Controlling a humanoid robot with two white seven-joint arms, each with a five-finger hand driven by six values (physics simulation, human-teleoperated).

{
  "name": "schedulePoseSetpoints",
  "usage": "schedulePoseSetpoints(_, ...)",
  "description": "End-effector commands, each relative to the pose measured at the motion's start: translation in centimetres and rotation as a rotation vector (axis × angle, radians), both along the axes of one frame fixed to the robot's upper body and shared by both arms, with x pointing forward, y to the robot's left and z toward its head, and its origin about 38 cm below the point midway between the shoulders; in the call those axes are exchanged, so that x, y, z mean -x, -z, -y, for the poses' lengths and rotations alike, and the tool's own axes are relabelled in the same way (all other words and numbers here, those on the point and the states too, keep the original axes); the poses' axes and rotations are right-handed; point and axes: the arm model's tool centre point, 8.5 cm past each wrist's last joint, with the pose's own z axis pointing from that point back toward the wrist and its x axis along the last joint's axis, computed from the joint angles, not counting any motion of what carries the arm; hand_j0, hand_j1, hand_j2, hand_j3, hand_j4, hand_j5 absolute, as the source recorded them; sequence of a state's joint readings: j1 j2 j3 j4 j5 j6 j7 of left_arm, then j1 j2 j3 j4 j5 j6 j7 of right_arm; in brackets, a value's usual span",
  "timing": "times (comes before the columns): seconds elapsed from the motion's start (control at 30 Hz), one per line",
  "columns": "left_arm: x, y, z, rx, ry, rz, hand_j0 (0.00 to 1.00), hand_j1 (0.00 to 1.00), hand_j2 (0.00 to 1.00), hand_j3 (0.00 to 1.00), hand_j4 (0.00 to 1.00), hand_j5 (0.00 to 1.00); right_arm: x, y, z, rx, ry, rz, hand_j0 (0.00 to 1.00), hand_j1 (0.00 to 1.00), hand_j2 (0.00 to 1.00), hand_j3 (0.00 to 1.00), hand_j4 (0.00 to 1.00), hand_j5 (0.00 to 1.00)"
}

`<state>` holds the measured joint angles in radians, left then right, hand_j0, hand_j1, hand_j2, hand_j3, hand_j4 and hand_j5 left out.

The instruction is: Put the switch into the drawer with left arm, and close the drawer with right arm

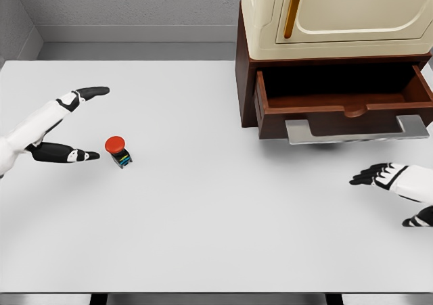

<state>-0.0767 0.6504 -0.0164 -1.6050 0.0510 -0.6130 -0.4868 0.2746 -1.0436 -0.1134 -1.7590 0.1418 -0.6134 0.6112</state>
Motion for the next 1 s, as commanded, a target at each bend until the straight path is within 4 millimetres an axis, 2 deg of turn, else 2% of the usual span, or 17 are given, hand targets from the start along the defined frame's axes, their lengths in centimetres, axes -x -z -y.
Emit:
schedulePoseSetpoints(0.0, 0.0, 0.0, 0.0, 0.008, 0.002, -0.003, 1.0, 1.0, 1.0, 1.0, 1.0, 1.0, 0.1, 0.2, -0.2, -0.007, -0.003, -0.01, 1.0, 1.0, 1.0, 1.0, 1.0, 1.0)
schedulePoseSetpoints(0.1, 0.0, 0.0, 0.2, 0.036, 0.012, -0.01, 1.0, 1.0, 1.0, 1.0, 1.0, 1.0, -0.2, -0.1, -0.2, -0.007, -0.004, 0.0, 1.0, 1.0, 1.0, 1.0, 1.0, 1.0)
schedulePoseSetpoints(0.17, 0.1, -0.6, 0.2, 0.149, 0.041, -0.028, 1.0, 1.0, 1.0, 1.0, 1.0, 1.0, -0.1, 0.0, -0.2, -0.007, -0.003, -0.001, 1.0, 1.0, 1.0, 1.0, 1.0, 1.0)
schedulePoseSetpoints(0.23, 0.4, -0.5, 1.1, 0.249, 0.125, -0.066, 1.0, 1.0, 1.0, 1.0, 1.0, 1.0, -0.1, 0.1, -0.2, -0.007, -0.003, -0.004, 0.99, 0.99, 0.99, 0.99, 0.99, 0.99)
schedulePoseSetpoints(0.27, 0.0, -0.8, 2.1, 0.332, 0.139, -0.047, 1.0, 1.0, 1.0, 1.0, 1.0, 1.0, 0.0, 0.1, -0.2, -0.008, -0.004, -0.007, 0.82, 0.82, 0.82, 0.82, 0.82, 0.82)
schedulePoseSetpoints(0.3, -1.1, -1.2, 3.3, 0.394, 0.133, -0.07, 1.0, 1.0, 1.0, 1.0, 1.0, 1.0, 0.0, 0.1, -0.2, -0.007, -0.003, -0.006, 0.7, 0.7, 0.7, 0.7, 0.7, 0.7)
schedulePoseSetpoints(0.33, -2.3, -1.4, 4.3, 0.447, 0.115, -0.12, 1.0, 1.0, 1.0, 1.0, 1.0, 1.0, 0.0, 0.1, -0.2, -0.006, -0.003, -0.006, 0.64, 0.64, 0.64, 0.64, 0.64, 0.64)
schedulePoseSetpoints(0.37, -2.6, -1.3, 4.5, 0.468, 0.105, -0.15, 1.0, 1.0, 1.0, 1.0, 1.0, 1.0, 0.0, 0.1, -0.2, -0.006, -0.003, -0.007, 0.64, 0.64, 0.64, 0.64, 0.64, 0.64)
schedulePoseSetpoints(0.4, -2.7, -1.4, 4.1, 0.538, 0.113, -0.19, 1.0, 1.0, 1.0, 1.0, 1.0, 1.0, -0.1, 0.0, -0.2, -0.006, -0.003, -0.005, 0.64, 0.64, 0.64, 0.64, 0.64, 0.64)
schedulePoseSetpoints(0.43, -2.8, -1.5, 3.8, 0.558, 0.11, -0.216, 1.0, 1.0, 1.0, 1.0, 1.0, 1.0, -0.1, -0.1, -0.1, -0.008, -0.001, -0.001, 0.59, 0.59, 0.59, 0.59, 0.59, 0.59)
schedulePoseSetpoints(0.47, -2.9, -1.1, 3.7, 0.566, 0.094, -0.251, 1.0, 1.0, 1.0, 1.0, 1.0, 1.0, -0.1, -0.3, 0.0, -0.01, 0.001, 0.003, 0.55, 0.55, 0.55, 0.55, 0.55, 0.55)
schedulePoseSetpoints(0.53, -3.2, -0.1, 3.5, 0.57, 0.062, -0.352, 1.0, 1.0, 1.0, 1.0, 1.0, 1.0, -0.3, -0.8, 0.2, -0.016, 0.009, 0.019, 0.55, 0.55, 0.55, 0.55, 0.55, 0.55)
schedulePoseSetpoints(0.63, -3.5, 1.2, 2.9, 0.59, 0.025, -0.438, 1.0, 1.0, 1.0, 1.0, 1.0, 1.0, -0.3, -1.7, 0.5, -0.065, 0.025, 0.027, 0.44, 0.44, 0.44, 0.44, 0.44, 0.44)
schedulePoseSetpoints(0.7, -3.7, 2.1, 1.8, 0.575, -0.011, -0.462, 1.0, 1.0, 1.0, 1.0, 1.0, 1.0, -0.3, -1.9, 0.8, -0.069, 0.035, 0.032, 0.44, 0.44, 0.44, 0.44, 0.44, 0.44)
schedulePoseSetpoints(0.73, -3.5, 1.8, 0.7, 0.541, -0.028, -0.464, 1.0, 1.0, 1.0, 1.0, 1.0, 1.0, -0.1, -2.2, 1.2, -0.08, 0.048, 0.035, 0.44, 0.44, 0.44, 0.44, 0.44, 0.44)
schedulePoseSetpoints(0.83, -2.6, 3.1, -0.8, 0.502, -0.065, -0.494, 1.0, 1.0, 1.0, 1.0, 1.0, 1.0, 1.3, -2.7, 3.3, -0.079, 0.118, 0.045, 0.44, 0.44, 0.44, 0.44, 0.44, 0.44)
schedulePoseSetpoints(0.97, -2.6, 4.7, -1.5, 0.494, -0.097, -0.533, 1.0, 1.0, 1.0, 1.0, 1.0, 1.0, 2.2, -3.4, 4.4, -0.105, 0.163, 0.06, 0.45, 0.45, 0.45, 0.45, 0.45, 0.45)
